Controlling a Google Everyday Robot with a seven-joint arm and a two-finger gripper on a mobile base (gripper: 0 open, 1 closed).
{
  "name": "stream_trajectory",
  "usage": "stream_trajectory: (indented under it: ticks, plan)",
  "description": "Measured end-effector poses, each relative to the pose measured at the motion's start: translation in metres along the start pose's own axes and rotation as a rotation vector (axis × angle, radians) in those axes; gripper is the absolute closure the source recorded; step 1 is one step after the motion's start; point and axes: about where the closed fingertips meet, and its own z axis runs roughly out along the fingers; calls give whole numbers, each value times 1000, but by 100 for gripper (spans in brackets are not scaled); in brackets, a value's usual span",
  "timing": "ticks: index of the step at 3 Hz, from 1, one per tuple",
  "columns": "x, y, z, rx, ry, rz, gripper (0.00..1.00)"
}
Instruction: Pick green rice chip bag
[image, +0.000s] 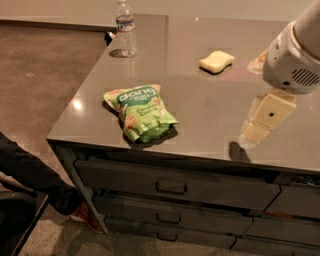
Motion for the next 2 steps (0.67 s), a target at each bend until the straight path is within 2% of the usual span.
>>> stream_trajectory:
  ticks: [2]
  plan:
    - [-42, -13, 22, 31, -130, 159, 0]
